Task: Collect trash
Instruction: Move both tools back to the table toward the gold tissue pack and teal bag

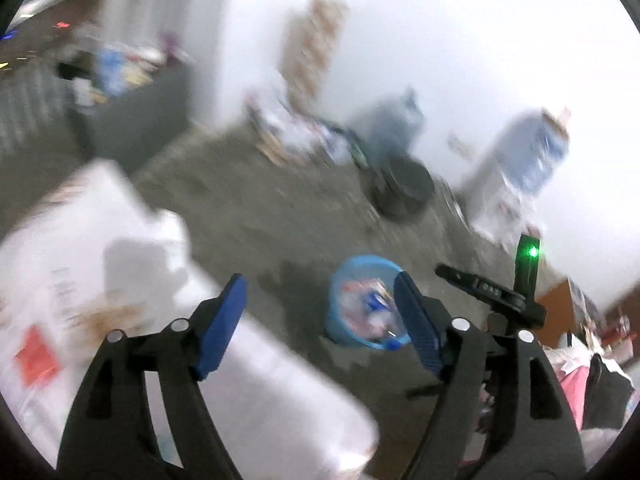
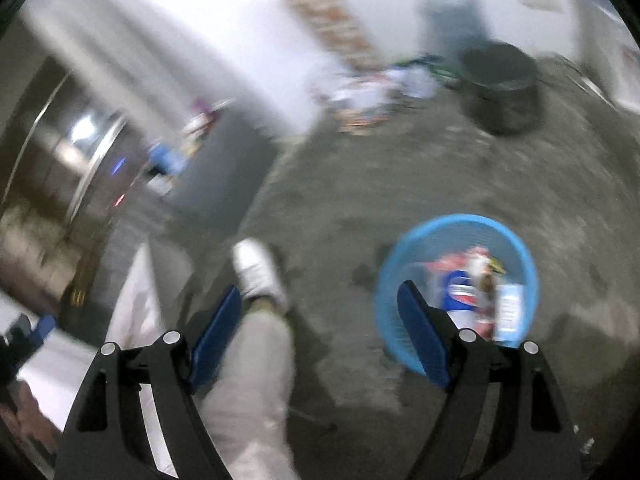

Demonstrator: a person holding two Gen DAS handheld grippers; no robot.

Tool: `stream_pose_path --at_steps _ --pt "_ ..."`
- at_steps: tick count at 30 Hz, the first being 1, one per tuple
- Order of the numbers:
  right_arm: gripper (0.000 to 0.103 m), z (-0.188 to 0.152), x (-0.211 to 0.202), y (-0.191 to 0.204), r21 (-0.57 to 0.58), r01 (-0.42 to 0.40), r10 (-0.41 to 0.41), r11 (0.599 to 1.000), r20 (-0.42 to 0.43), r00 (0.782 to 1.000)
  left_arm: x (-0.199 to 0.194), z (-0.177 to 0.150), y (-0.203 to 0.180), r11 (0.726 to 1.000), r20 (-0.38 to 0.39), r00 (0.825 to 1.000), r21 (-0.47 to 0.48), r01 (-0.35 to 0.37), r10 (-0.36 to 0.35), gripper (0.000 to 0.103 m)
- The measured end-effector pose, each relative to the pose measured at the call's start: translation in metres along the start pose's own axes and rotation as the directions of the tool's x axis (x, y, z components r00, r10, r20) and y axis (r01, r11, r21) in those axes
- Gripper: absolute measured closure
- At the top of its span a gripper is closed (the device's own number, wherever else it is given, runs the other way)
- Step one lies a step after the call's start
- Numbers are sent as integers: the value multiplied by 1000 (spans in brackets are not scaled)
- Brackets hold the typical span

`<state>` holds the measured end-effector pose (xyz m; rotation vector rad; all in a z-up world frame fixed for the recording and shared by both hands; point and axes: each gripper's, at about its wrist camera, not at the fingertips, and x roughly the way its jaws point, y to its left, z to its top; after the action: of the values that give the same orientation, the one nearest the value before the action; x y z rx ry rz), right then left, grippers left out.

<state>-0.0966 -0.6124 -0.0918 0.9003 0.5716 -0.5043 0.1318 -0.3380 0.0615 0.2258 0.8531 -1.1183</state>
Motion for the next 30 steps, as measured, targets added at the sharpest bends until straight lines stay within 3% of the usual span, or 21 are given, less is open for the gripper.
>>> stream_pose_path --at_steps 3,6,8,11,13,16,19,24,26,30 --pt "25 -17 5 56 -127 -87 81 988 -51 995 -77 -45 53 991 108 988 -90 -99 108 28" --pt "24 -52 15 130 -269 -203 161 941 -170 972 -122 -102 101 963 104 975 -209 -171 195 28" --pt "24 -77 21 166 -320 -271 195 908 -250 948 -141 -144 130 934 87 974 -313 -172 208 28" --pt "24 -115 26 215 -377 -362 227 852 -356 906 -153 -190 151 906 84 981 -406 -125 173 28" --pt "24 -134 25 241 -422 -383 217 822 -390 895 -153 -211 154 903 107 986 -424 -71 127 28" --pt "25 -151 24 267 -482 -380 183 789 -407 895 -142 -226 143 924 110 994 -381 24 19 27" --pt "25 -158 22 285 -529 -379 163 759 -410 897 -120 -226 118 965 62 998 -259 48 -33 21" --pt "25 -156 39 304 -530 -435 176 728 -470 865 -81 -227 93 994 -23 1000 -111 -15 13 20" --pt "25 -155 54 311 -493 -472 191 731 -515 835 -72 -227 89 996 -44 998 -74 -42 39 20" --pt "29 -160 82 323 -490 -488 167 722 -561 811 -69 -233 84 997 -35 998 -46 -60 58 20"
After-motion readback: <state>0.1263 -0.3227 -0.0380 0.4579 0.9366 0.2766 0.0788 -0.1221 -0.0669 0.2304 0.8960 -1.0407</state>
